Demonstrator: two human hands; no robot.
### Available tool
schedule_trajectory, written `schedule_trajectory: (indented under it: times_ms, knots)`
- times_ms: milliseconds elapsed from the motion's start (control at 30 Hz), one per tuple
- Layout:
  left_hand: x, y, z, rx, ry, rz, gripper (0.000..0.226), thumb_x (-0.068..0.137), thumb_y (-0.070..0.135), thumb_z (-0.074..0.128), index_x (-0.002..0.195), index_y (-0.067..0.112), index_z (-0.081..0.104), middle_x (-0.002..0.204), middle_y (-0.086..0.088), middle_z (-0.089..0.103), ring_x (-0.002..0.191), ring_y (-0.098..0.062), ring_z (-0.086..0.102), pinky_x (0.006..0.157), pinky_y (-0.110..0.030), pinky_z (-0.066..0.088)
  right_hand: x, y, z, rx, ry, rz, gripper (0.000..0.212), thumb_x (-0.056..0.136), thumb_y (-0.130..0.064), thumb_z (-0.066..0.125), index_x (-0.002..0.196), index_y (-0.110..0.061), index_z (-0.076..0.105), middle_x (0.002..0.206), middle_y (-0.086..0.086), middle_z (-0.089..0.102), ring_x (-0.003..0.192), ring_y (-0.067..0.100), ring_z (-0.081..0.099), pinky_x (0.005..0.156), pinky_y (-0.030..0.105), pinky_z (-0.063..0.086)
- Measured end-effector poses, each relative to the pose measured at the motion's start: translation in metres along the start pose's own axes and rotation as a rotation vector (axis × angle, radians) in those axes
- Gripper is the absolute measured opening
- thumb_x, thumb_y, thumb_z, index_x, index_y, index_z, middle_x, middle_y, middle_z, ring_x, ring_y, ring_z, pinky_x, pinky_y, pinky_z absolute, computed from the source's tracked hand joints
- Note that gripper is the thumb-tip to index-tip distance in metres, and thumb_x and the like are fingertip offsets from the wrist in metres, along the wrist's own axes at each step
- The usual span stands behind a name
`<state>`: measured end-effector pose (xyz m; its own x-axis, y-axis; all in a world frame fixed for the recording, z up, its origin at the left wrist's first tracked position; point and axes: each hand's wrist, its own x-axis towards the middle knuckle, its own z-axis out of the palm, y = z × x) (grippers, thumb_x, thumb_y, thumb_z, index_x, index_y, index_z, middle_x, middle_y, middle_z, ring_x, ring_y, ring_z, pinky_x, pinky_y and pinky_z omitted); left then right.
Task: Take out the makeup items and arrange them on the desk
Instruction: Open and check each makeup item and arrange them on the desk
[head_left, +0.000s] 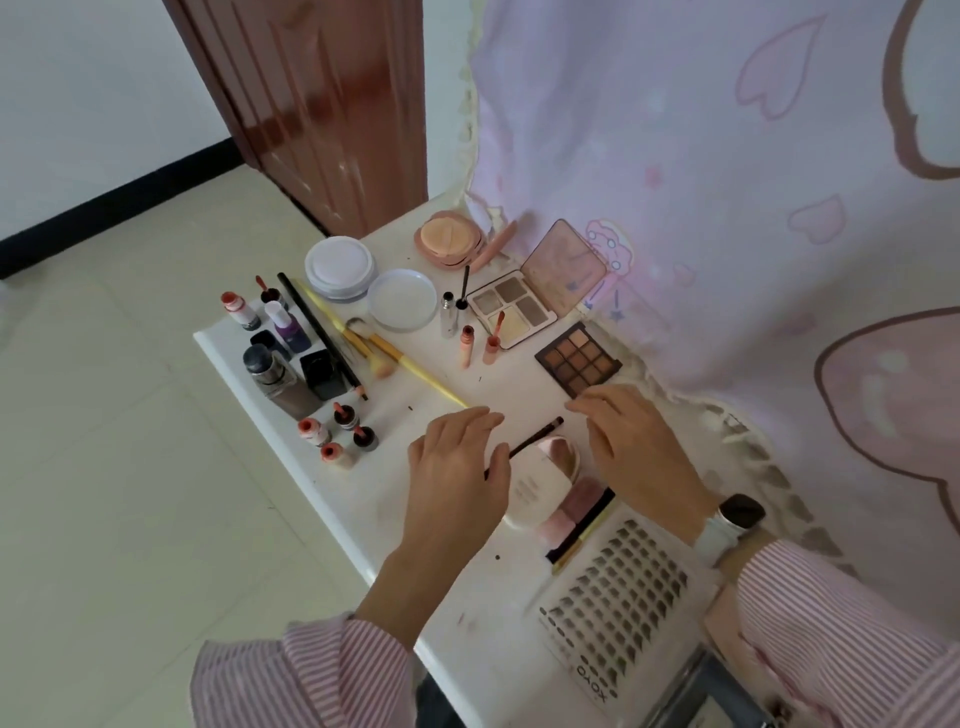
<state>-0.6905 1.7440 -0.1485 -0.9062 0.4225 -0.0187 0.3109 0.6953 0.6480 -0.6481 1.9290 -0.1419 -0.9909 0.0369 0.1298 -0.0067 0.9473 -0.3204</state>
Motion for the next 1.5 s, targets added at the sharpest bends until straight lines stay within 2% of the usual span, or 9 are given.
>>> schedule_trajectory:
  times_ms: [100, 233, 367, 633, 767, 900, 1100, 1300, 1500]
  knots:
    - [-0.021, -0.017, -0.003, 0.043, 0.01, -0.062, 0.031, 0.089, 0.015, 0.055, 0.12, 0.013, 0.059, 0.123, -0.001, 0.058, 0.115, -0.02, 0.048, 0.094, -0.032, 0.034, 0.005, -0.004, 0.006, -0.009, -0.077, -0.046, 0.019, 0.074, 0.004, 0.069, 0.092, -0.004, 0.07, 0.093, 0.011, 0.065, 0.086, 0.03, 0.061, 0.066, 0.037, 0.05]
    - [-0.032, -0.028, 0.002, 0.068, -0.034, -0.134, 0.032, 0.088, 0.018, 0.059, 0.119, 0.01, 0.06, 0.117, -0.005, 0.056, 0.109, -0.023, 0.049, 0.088, -0.031, 0.035, 0.027, 0.011, 0.021, -0.007, -0.203, 0.048, 0.018, 0.088, -0.013, 0.057, 0.101, -0.014, 0.069, 0.106, 0.004, 0.057, 0.101, 0.019, 0.044, 0.079, 0.027, 0.035]
    - [-0.027, -0.03, 0.007, 0.083, -0.04, -0.139, 0.029, 0.088, 0.023, 0.06, 0.115, 0.012, 0.062, 0.111, -0.004, 0.054, 0.104, -0.021, 0.048, 0.087, -0.03, 0.036, 0.039, 0.024, 0.025, -0.017, -0.359, -0.001, 0.019, 0.089, -0.019, 0.053, 0.104, -0.023, 0.063, 0.1, -0.009, 0.046, 0.092, 0.005, 0.026, 0.085, 0.028, 0.035]
    - [-0.024, -0.027, 0.002, -0.016, 0.037, -0.165, 0.018, 0.093, 0.015, 0.051, 0.101, 0.006, 0.064, 0.1, -0.006, 0.061, 0.092, -0.022, 0.055, 0.081, -0.031, 0.04, 0.041, 0.011, 0.018, 0.009, -0.362, -0.055, 0.009, 0.091, -0.021, 0.05, 0.082, -0.024, 0.051, 0.092, -0.009, 0.049, 0.084, 0.004, 0.028, 0.078, 0.02, 0.038]
    - [-0.03, -0.027, -0.007, -0.176, 0.119, -0.234, 0.015, 0.092, 0.008, 0.049, 0.1, 0.003, 0.062, 0.096, -0.006, 0.063, 0.088, -0.022, 0.056, 0.08, -0.032, 0.044, 0.033, 0.001, 0.011, 0.034, -0.346, -0.079, 0.013, 0.093, -0.025, 0.049, 0.102, -0.022, 0.057, 0.098, -0.014, 0.047, 0.088, 0.001, 0.03, 0.07, 0.0, 0.031]
    - [-0.034, -0.027, -0.011, -0.263, 0.212, -0.273, 0.011, 0.093, 0.006, 0.049, 0.098, 0.004, 0.059, 0.088, -0.005, 0.063, 0.078, -0.023, 0.058, 0.071, -0.033, 0.046, 0.032, -0.014, 0.001, 0.35, -0.299, 0.139, 0.015, 0.092, -0.016, 0.051, 0.096, -0.013, 0.065, 0.079, -0.019, 0.054, 0.075, -0.005, 0.053, 0.065, -0.001, 0.035]
    - [-0.036, -0.028, -0.012, -0.102, 0.096, -0.128, 0.018, 0.095, 0.014, 0.045, 0.106, 0.007, 0.059, 0.096, -0.004, 0.063, 0.079, -0.025, 0.059, 0.07, -0.034, 0.047, 0.03, -0.039, -0.012, 0.917, -0.237, 0.453, 0.014, 0.089, -0.006, 0.053, 0.081, -0.011, 0.063, 0.061, -0.002, 0.057, 0.049, -0.003, 0.048, 0.05, 0.009, 0.042]
    - [-0.033, -0.015, -0.008, 0.002, -0.052, 0.016, 0.028, 0.099, 0.025, 0.036, 0.111, 0.012, 0.058, 0.096, -0.002, 0.059, 0.073, -0.023, 0.059, 0.063, -0.036, 0.049, 0.02, -0.06, -0.007, 0.818, -0.331, 0.353, 0.015, 0.089, -0.009, 0.054, 0.079, -0.019, 0.061, 0.062, -0.004, 0.057, 0.057, -0.002, 0.051, 0.06, 0.011, 0.045]
    - [-0.031, -0.019, -0.014, -0.058, -0.041, -0.003, 0.026, 0.098, 0.032, 0.037, 0.112, 0.021, 0.057, 0.067, 0.003, 0.057, 0.055, -0.017, 0.049, 0.055, -0.028, 0.04, 0.021, -0.065, -0.01, 0.813, -0.264, 0.306, 0.024, 0.09, -0.005, 0.051, 0.076, -0.023, 0.06, 0.062, -0.004, 0.055, 0.055, -0.004, 0.049, 0.059, 0.008, 0.041]
